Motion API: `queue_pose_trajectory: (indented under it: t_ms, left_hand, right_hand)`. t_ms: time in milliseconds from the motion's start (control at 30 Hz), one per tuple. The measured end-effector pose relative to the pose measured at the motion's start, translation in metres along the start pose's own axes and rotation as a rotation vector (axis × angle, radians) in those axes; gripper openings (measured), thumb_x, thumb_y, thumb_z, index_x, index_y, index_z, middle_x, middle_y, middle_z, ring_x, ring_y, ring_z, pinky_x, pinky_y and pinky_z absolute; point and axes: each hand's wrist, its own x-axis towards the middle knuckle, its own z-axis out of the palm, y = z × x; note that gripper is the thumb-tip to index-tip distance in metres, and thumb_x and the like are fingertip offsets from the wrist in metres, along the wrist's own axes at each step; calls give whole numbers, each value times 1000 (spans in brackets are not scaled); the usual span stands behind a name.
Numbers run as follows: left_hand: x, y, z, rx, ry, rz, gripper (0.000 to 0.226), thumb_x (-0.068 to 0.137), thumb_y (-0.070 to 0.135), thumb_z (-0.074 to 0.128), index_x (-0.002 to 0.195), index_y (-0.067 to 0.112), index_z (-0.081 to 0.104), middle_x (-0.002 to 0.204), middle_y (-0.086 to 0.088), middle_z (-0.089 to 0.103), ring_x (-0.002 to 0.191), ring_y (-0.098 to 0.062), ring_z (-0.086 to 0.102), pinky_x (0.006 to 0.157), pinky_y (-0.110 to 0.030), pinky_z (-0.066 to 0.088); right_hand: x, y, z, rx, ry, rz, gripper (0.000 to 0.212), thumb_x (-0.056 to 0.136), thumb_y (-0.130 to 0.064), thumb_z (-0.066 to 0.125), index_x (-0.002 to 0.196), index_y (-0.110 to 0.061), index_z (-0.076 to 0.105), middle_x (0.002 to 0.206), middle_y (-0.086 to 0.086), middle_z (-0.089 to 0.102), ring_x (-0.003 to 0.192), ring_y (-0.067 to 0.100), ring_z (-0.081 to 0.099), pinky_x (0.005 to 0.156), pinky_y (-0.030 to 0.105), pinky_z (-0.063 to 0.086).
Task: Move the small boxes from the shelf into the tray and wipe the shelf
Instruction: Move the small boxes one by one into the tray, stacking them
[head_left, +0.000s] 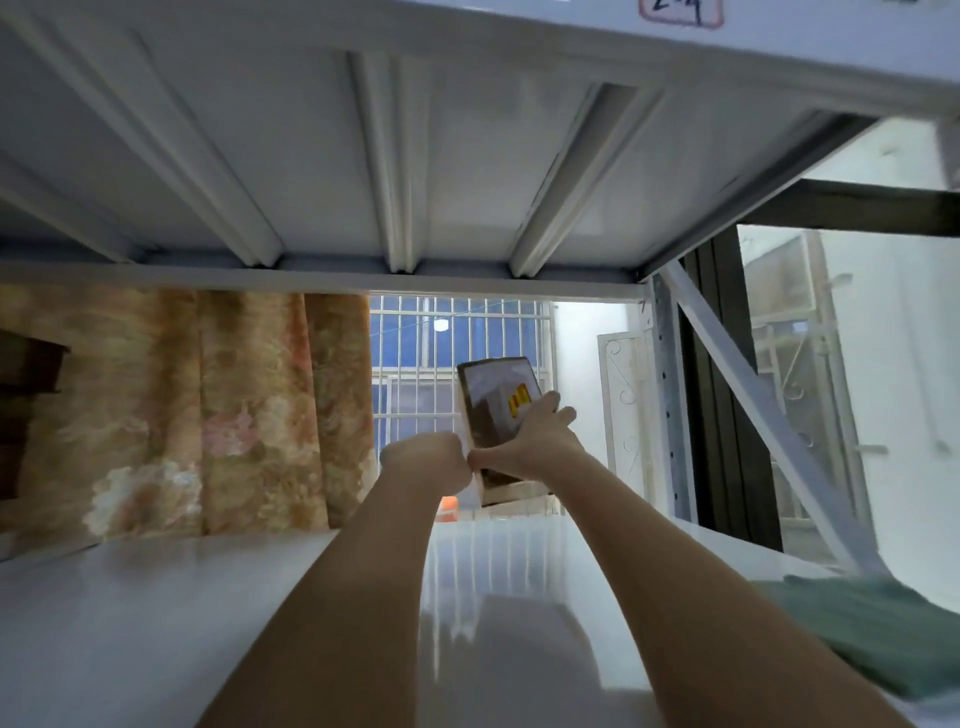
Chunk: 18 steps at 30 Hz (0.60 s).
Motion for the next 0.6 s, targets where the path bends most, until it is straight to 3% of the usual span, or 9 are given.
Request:
queue_pose_trajectory:
  t_ms: [67, 133, 300, 400, 500, 600]
  left_hand:
    - [-2, 0, -7, -1, 75, -24, 25, 96, 26, 44, 112, 11, 57, 104, -4, 63, 101, -22, 62, 86, -30, 48]
    - [-8, -8, -13, -44, 151, -77, 21, 96, 22, 44, 108, 12, 58, 92, -1, 61, 95, -20, 62, 76, -26, 46]
    - [-42, -30, -21, -67, 172, -234, 31, 97, 19, 39, 121, 12, 58, 128, -5, 58, 119, -24, 55, 95, -31, 43]
    - [-67, -30, -32, -110, 177, -231, 32, 98, 21, 39, 120, 9, 58, 125, -9, 59, 114, -27, 57, 93, -34, 45]
    - [-91, -34, -50, -80, 197, -213, 29, 97, 23, 42, 116, 12, 61, 118, -5, 63, 102, -20, 60, 81, -30, 44]
    - [-122, -36, -72, 85, 265, -221, 31, 98, 28, 43, 120, 15, 61, 118, -4, 63, 110, -24, 60, 86, -33, 45]
  right_hand:
    - [-5, -2, 2, 33, 40, -25, 119, 62, -49, 82, 144, -6, 7, 137, 15, 32, 122, 30, 46, 93, 37, 49]
    - [-12, -3, 3, -3, 102, -51, 116, 62, -50, 81, 143, -8, 10, 134, 13, 37, 119, 29, 49, 90, 38, 51]
    - [-36, -6, -13, -75, 156, -84, 111, 65, -52, 77, 143, -8, 12, 133, 12, 38, 117, 29, 51, 88, 38, 51]
    - [-59, -11, -17, -125, 139, -70, 112, 67, -53, 76, 144, -7, 10, 133, 12, 39, 116, 29, 51, 83, 37, 51]
    - [-83, -29, -21, -161, 124, -88, 112, 69, -55, 74, 145, -2, 9, 135, 15, 39, 116, 31, 51, 79, 37, 51]
    - [-106, -58, -24, -87, 70, -141, 114, 72, -60, 68, 146, 1, 6, 136, 18, 38, 117, 33, 51, 80, 39, 51]
